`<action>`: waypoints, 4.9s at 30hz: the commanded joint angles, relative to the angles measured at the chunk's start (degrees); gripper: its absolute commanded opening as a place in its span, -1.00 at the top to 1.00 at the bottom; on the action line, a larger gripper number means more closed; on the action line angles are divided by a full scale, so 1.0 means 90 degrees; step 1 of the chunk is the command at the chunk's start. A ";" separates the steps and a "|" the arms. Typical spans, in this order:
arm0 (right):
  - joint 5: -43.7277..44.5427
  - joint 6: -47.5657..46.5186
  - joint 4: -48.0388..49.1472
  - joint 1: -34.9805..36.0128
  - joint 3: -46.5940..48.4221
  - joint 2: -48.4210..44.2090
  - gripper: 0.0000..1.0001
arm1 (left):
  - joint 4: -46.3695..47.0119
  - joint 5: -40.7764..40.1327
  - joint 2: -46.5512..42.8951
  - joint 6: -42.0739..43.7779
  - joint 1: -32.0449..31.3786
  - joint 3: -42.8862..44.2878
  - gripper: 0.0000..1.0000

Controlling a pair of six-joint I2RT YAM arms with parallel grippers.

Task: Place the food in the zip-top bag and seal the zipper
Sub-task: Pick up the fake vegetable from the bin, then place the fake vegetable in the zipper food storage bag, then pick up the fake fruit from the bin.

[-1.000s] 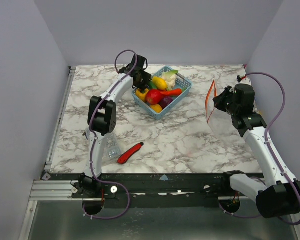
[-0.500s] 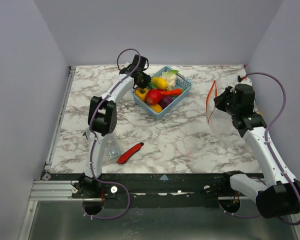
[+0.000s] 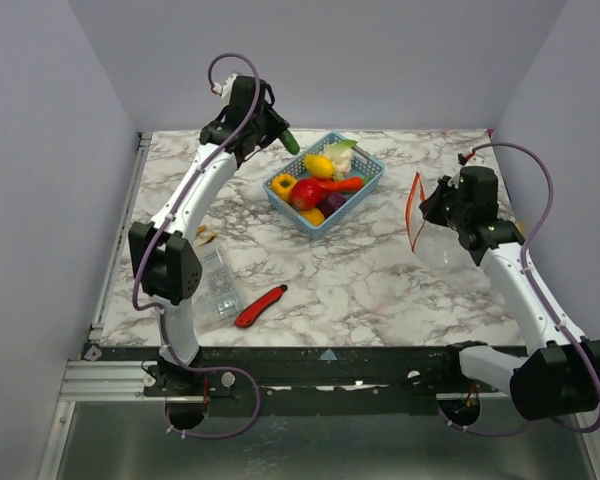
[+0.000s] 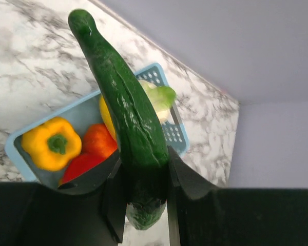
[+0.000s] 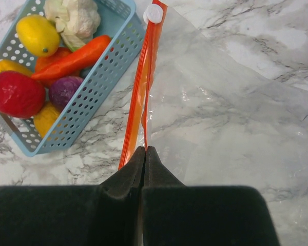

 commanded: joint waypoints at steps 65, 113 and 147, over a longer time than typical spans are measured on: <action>-0.2467 -0.0300 0.0554 0.0325 -0.0334 -0.1026 0.99 | 0.4401 0.4799 -0.0383 -0.2692 -0.2362 -0.3167 0.03; -0.1730 0.0065 0.0100 0.0556 -0.0016 -0.0705 0.99 | 0.1994 0.3158 -0.1848 -0.3531 -0.2503 -0.3550 -0.38; 0.0952 0.0089 -0.1445 0.0739 0.1257 -0.1379 0.99 | 0.2432 0.3371 -0.3675 0.1723 -0.1877 -0.4628 -0.45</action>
